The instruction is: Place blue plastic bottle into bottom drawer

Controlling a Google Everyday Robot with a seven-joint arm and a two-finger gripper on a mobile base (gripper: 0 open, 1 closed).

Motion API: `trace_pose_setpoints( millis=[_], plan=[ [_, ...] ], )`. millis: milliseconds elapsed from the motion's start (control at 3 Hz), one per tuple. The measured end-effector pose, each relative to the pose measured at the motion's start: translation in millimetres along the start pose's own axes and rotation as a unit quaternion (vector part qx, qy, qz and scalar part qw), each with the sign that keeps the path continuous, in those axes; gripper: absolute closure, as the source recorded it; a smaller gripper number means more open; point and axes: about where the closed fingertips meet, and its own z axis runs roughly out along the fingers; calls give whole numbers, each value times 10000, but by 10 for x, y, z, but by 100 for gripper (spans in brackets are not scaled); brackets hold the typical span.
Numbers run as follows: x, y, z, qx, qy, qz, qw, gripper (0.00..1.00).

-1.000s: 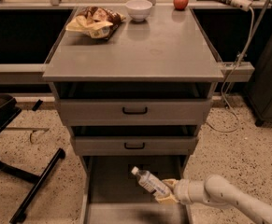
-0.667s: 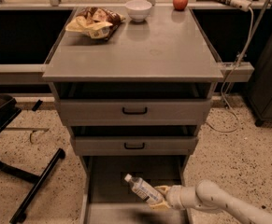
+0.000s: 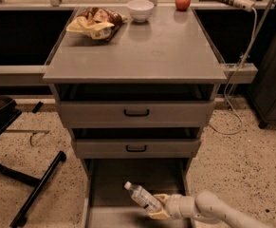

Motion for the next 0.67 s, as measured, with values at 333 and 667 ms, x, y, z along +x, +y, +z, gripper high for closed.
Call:
trace_pose_setpoints(
  millis=[333, 667],
  plan=[
    [203, 26, 397, -99, -222, -115, 9996, 100],
    [528, -65, 1063, 124, -183, -189, 9996, 100]
  ],
)
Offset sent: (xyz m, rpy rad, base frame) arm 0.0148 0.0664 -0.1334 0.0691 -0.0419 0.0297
